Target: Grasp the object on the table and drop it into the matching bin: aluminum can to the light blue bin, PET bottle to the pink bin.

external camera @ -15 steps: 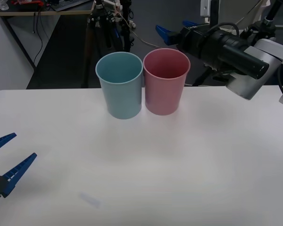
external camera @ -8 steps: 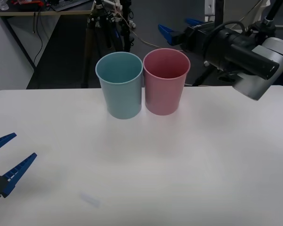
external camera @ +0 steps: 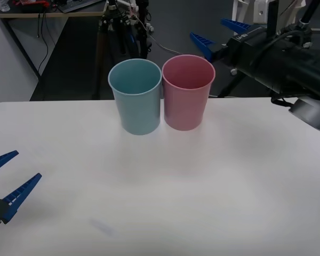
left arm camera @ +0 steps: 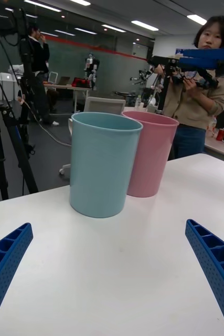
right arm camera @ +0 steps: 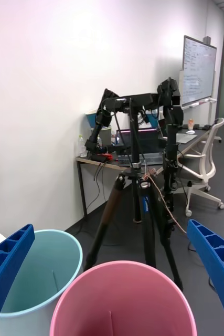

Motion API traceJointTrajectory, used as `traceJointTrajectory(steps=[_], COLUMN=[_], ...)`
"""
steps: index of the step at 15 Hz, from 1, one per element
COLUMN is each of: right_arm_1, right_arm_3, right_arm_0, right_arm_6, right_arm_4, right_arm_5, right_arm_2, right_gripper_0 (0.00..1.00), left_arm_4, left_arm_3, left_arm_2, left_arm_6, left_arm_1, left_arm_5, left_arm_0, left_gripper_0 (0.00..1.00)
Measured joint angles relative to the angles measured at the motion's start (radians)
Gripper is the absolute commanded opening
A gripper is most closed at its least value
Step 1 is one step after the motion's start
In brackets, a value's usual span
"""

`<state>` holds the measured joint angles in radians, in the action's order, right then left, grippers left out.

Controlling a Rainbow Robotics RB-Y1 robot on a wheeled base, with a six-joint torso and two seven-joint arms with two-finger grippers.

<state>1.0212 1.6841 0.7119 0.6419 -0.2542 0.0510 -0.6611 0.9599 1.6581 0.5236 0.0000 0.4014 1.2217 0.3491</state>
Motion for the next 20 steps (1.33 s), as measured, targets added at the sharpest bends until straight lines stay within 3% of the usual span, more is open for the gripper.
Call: traceJointTrajectory(steps=[5, 8, 12, 17, 20], right_arm_1=[0.111, 0.129, 0.084, 0.013, -0.054], right_arm_3=[0.184, 0.220, 0.298, 0.305, 0.295], right_arm_0=[-0.282, -0.438, -0.702, -0.919, -1.020], right_arm_6=[0.025, 0.042, 0.031, 0.029, 0.016], right_arm_4=[0.018, 0.069, 0.195, 0.289, 0.437], right_arm_5=[0.073, 0.144, 0.178, 0.261, 0.314], right_arm_2=[0.167, 0.261, 0.451, 0.552, 0.606], right_gripper_0=[1.00, 1.00, 1.00, 1.00, 1.00], left_arm_4=[0.000, 0.000, 0.000, 0.000, 0.000], left_arm_3=[0.000, 0.000, 0.000, 0.000, 0.000], left_arm_2=[0.000, 0.000, 0.000, 0.000, 0.000], left_arm_6=[0.000, 0.000, 0.000, 0.000, 0.000], left_arm_1=[0.000, 0.000, 0.000, 0.000, 0.000], left_arm_5=[0.000, 0.000, 0.000, 0.000, 0.000], left_arm_0=[0.000, 0.000, 0.000, 0.000, 0.000], left_gripper_0=[1.00, 1.00, 1.00, 1.00, 1.00])
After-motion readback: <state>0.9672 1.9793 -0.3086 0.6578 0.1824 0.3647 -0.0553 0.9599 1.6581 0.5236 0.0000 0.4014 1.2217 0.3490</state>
